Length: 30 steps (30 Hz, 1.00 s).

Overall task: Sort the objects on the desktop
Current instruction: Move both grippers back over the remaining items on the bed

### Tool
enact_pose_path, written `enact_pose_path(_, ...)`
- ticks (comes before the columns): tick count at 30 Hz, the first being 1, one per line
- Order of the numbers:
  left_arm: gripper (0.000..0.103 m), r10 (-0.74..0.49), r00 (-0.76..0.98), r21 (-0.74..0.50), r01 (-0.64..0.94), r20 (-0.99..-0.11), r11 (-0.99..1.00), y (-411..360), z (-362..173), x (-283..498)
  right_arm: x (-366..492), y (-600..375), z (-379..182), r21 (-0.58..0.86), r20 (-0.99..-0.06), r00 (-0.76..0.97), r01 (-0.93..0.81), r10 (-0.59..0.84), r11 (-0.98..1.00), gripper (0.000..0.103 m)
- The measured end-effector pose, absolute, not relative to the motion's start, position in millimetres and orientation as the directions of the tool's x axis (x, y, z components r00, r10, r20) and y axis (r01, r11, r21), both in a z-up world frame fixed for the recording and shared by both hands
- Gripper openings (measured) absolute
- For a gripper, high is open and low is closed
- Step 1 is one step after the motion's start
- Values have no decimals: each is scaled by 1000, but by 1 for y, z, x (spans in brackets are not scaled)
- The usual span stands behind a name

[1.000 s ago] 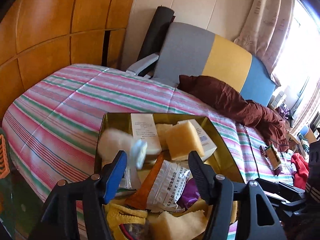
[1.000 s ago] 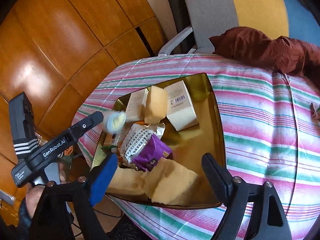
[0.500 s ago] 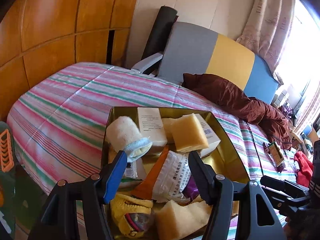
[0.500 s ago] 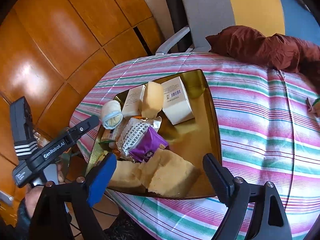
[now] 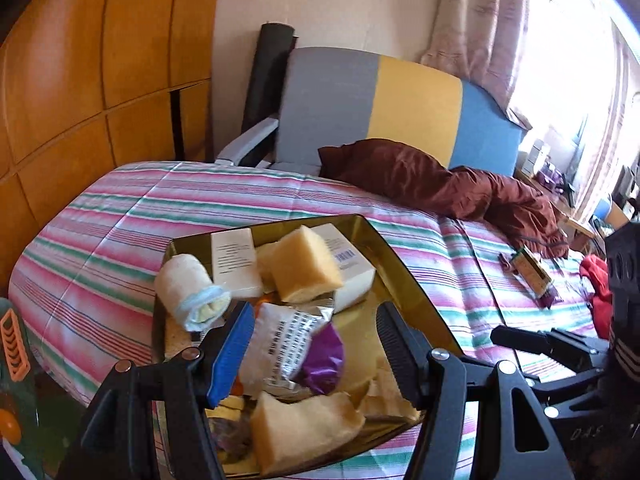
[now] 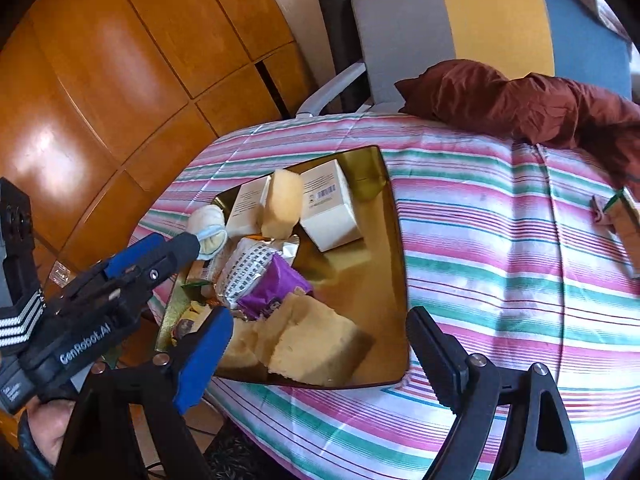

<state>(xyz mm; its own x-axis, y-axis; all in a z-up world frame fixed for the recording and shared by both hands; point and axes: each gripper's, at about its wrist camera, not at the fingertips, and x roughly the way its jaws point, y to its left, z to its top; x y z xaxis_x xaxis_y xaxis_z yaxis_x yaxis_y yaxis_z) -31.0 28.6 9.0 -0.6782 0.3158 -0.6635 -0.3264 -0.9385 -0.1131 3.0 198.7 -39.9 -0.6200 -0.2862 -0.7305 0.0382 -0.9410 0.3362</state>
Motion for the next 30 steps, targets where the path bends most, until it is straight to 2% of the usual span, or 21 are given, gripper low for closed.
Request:
enact_pose_path(19,64,383,-631,-73,-460,-675,-885,80,9,-18,15,269,-27,309,-750,-639,-110,-170,-945,89)
enact_pose_path(30,64,432,-601,-50,-546,-673,-836,121,15,-16,14,339,-10,234,-790,-611,-229,-48,-945,89)
